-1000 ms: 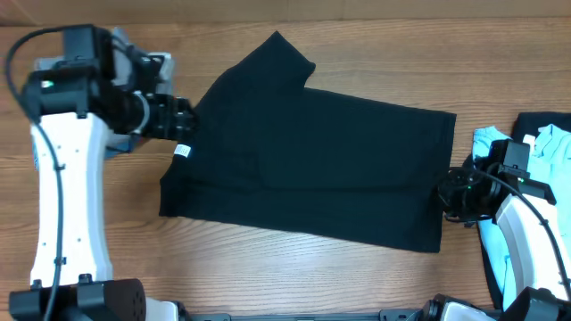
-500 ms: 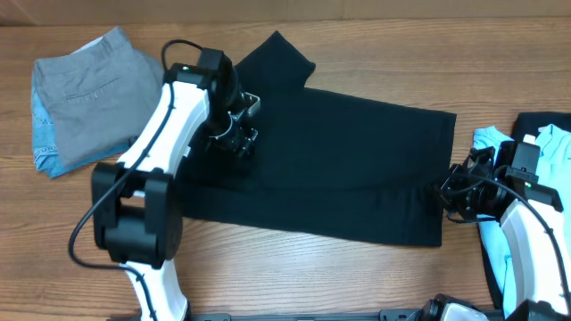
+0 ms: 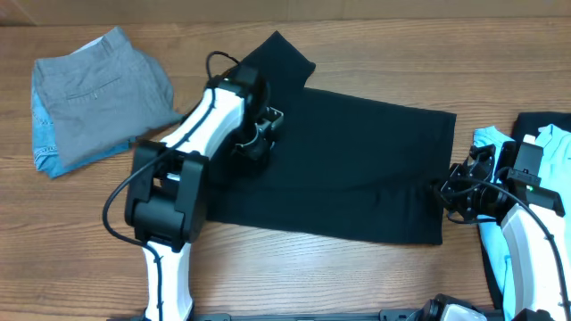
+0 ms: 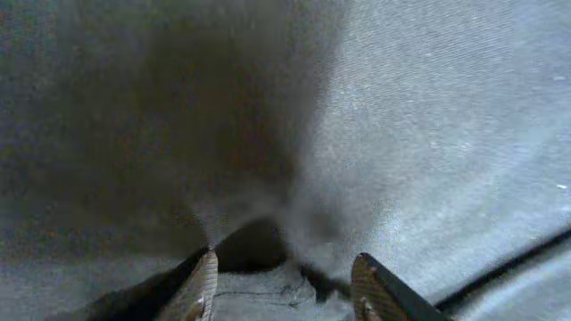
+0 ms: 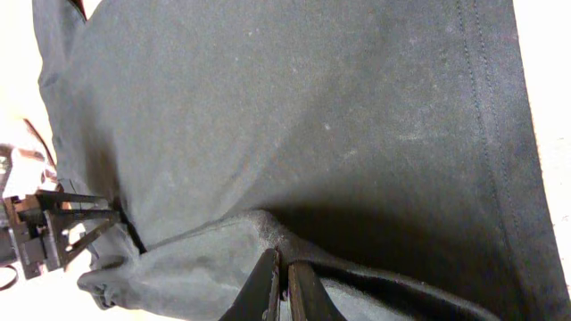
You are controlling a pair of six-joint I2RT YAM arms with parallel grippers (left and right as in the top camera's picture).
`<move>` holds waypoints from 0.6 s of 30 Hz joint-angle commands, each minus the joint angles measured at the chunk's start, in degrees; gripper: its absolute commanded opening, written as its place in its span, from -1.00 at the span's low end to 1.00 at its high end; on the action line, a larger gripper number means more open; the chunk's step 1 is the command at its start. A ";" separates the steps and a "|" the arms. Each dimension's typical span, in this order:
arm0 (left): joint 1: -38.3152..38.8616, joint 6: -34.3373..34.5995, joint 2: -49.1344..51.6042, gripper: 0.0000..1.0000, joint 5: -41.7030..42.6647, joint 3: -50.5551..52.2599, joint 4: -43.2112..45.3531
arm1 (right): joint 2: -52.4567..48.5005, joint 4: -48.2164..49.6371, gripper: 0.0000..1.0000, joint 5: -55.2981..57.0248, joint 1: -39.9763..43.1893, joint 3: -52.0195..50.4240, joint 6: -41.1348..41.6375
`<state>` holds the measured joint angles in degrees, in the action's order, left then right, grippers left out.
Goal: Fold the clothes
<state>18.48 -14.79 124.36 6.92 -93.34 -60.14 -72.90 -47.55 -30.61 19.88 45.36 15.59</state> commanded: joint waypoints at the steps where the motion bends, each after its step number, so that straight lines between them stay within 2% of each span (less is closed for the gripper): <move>1: 1.03 1.36 0.98 -0.24 -6.58 -0.09 -0.07 | 0.90 0.28 -0.92 -0.31 0.17 1.38 -0.59; 3: 1.05 1.99 0.98 -0.46 -7.72 -0.09 -0.20 | 0.90 0.33 -0.92 0.13 0.17 1.38 -0.42; 5: 1.01 3.23 0.98 -0.85 -9.53 -0.11 -0.48 | 0.90 0.24 -0.92 1.20 0.17 1.38 -0.39; 6: 1.01 3.87 0.96 -0.92 -10.58 -0.28 -0.81 | 0.90 0.13 -0.92 1.51 0.17 1.38 -0.37; 9: 0.98 5.09 0.70 -0.92 -12.07 -2.73 -4.48 | 0.90 -0.48 -0.92 4.46 0.17 1.38 3.76; 13: 0.50 6.25 -0.33 -0.92 -12.96 -11.45 -11.69 | 0.90 -2.27 -0.92 10.82 0.17 1.38 11.17; 18: 0.68 6.21 -0.42 -0.92 -12.85 -14.45 -12.70 | 0.90 -2.29 -0.92 12.44 0.17 1.38 11.93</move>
<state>19.42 -9.34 124.53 -4.99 -106.50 -72.62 -72.90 -50.13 -20.73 19.88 45.39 25.69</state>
